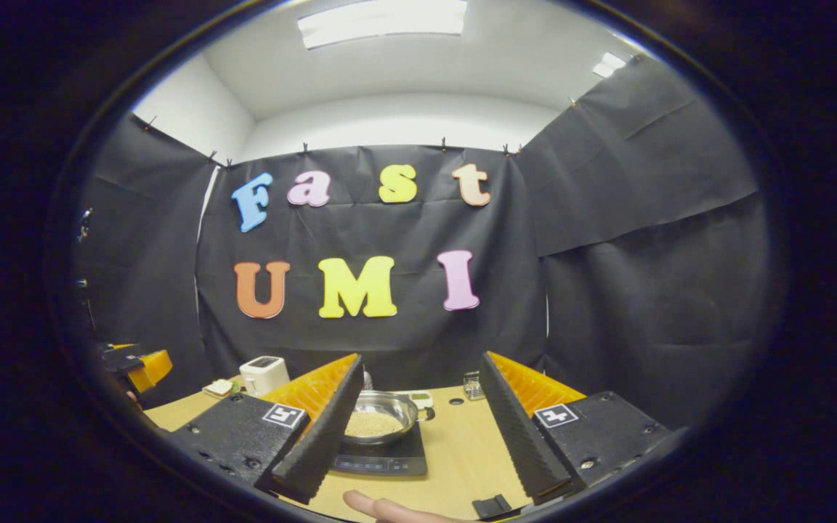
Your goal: First push the handle of the pot to place it horizontally, then grasp the pot with both hands and set it on the induction cooktop.
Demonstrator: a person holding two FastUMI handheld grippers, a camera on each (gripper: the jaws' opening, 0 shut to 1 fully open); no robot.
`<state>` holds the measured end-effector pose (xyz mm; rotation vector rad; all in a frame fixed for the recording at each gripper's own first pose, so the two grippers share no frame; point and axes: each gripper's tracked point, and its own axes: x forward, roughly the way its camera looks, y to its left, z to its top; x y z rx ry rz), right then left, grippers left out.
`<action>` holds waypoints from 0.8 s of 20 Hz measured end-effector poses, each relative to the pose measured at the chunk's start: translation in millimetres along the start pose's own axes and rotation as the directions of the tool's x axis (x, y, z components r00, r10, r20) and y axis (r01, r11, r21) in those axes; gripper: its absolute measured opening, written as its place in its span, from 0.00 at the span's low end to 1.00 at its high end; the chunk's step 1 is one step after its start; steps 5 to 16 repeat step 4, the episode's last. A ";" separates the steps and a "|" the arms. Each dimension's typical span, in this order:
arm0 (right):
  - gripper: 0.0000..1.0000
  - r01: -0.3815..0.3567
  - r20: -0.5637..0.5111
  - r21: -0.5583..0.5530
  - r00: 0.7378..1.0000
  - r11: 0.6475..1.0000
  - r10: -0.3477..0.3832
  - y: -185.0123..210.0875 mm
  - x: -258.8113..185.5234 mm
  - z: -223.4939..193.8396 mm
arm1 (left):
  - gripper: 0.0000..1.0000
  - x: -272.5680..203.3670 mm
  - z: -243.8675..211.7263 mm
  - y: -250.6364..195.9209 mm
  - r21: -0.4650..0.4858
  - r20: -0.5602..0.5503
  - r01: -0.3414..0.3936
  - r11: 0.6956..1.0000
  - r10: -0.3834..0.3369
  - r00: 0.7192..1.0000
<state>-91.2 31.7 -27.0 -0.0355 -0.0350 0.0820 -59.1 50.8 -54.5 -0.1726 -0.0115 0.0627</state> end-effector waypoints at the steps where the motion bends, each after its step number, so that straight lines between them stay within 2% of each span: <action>1: 0.98 0.000 -0.001 -0.010 1.000 1.000 0.000 -0.7 0.7 -1.1 | 0.95 -0.2 -0.8 -0.2 0.007 -0.001 0.002 1.000 -0.002 1.000; 16: 0.98 -0.006 0.001 -0.013 1.000 1.000 0.006 3.6 0.7 -1.8 | 0.95 0.0 -1.2 -3.3 0.014 0.000 0.016 1.000 -0.016 1.000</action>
